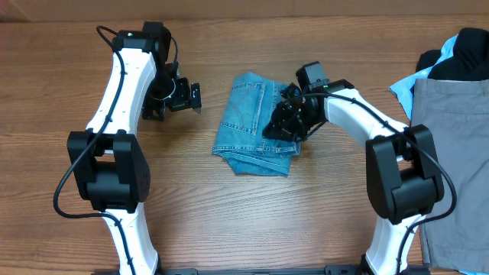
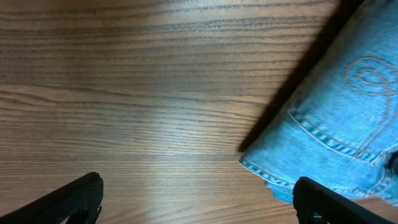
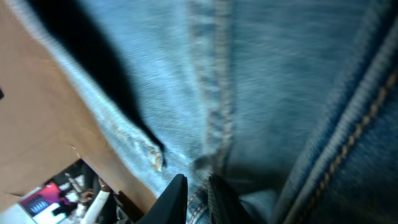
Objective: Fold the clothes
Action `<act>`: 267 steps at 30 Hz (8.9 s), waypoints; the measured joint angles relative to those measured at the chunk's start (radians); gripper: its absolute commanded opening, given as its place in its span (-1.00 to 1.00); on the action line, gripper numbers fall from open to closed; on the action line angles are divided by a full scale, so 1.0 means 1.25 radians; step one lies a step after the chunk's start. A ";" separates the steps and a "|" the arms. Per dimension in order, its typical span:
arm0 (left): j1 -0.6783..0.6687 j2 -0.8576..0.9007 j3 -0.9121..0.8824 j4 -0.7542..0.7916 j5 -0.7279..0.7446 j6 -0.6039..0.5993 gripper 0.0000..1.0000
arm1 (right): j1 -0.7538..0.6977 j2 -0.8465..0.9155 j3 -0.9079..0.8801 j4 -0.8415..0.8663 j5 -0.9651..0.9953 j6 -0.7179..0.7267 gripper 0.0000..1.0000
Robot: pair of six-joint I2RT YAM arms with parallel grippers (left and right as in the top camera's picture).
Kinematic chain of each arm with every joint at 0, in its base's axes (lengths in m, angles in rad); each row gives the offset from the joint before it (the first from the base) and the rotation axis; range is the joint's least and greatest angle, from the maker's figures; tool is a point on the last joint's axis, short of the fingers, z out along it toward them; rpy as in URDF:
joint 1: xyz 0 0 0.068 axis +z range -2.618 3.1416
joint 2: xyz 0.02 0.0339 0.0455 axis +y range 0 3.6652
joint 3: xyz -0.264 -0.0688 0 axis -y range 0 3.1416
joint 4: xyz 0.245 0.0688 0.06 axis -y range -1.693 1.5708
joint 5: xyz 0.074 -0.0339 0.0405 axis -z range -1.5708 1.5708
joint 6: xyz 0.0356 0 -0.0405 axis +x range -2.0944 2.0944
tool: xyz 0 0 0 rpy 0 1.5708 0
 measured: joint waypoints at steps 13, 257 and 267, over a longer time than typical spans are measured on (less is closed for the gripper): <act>0.000 0.000 -0.011 0.010 0.005 0.002 1.00 | -0.133 0.002 -0.110 -0.046 -0.114 -0.032 -0.81; 0.356 0.121 0.108 0.352 -0.186 -0.289 -0.92 | -0.249 -0.468 -0.276 -0.031 0.175 0.004 1.00; 0.356 0.239 0.104 0.550 -0.186 -0.230 -0.92 | -0.249 -0.468 -0.276 -0.031 0.175 0.003 1.00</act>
